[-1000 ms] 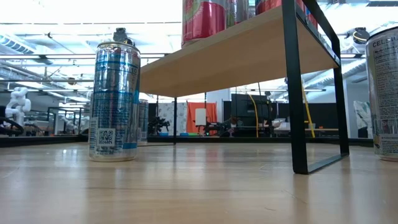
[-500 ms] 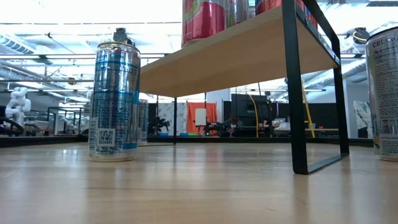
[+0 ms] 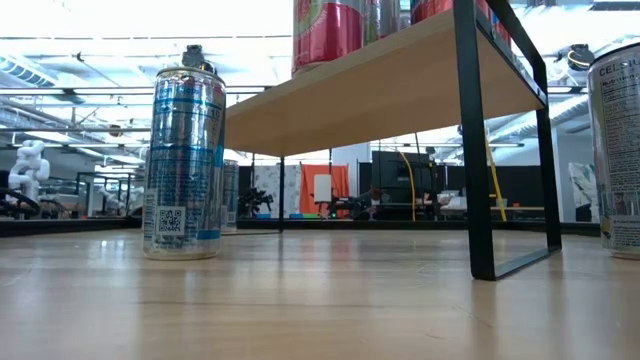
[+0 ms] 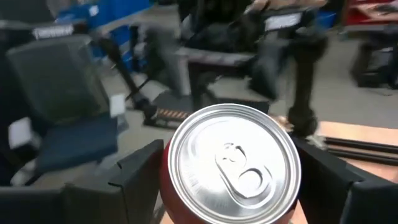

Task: Place canned beverage on shelf
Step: Put the red soda can on the shelf aligned with the other red soda can

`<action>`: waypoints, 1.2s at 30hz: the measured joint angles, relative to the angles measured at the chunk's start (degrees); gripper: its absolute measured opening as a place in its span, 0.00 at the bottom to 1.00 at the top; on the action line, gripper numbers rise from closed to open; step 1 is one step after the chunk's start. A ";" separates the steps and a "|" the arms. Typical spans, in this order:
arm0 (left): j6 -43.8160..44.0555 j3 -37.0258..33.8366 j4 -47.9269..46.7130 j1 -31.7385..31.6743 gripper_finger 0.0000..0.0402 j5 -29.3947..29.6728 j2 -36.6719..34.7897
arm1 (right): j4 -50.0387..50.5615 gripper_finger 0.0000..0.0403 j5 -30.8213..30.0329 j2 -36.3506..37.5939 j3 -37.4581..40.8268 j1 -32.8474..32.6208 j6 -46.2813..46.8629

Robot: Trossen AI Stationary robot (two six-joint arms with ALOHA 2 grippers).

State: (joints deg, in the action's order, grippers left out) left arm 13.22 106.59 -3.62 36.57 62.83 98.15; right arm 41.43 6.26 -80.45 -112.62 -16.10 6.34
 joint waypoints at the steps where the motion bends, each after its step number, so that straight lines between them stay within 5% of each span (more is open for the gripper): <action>1: 0.00 0.00 0.05 0.24 0.99 1.02 0.00 | 0.26 0.68 1.31 -0.26 0.02 0.00 -0.61; 11: 1.59 0.00 0.59 3.90 0.99 6.50 0.02 | 5.71 0.68 11.70 -3.37 0.02 -0.20 -9.44; 20: 3.03 0.00 1.38 6.96 0.99 14.30 0.04 | 10.75 0.69 14.51 -7.31 0.02 -0.41 -21.29; 36: 2.97 0.00 1.77 9.20 0.99 14.43 0.04 | 17.29 0.69 13.14 -13.76 0.00 -1.16 -27.03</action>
State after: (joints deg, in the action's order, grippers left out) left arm 16.19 106.59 -1.85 45.77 77.25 98.19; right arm 58.72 19.40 -94.21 -112.62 -17.26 -20.69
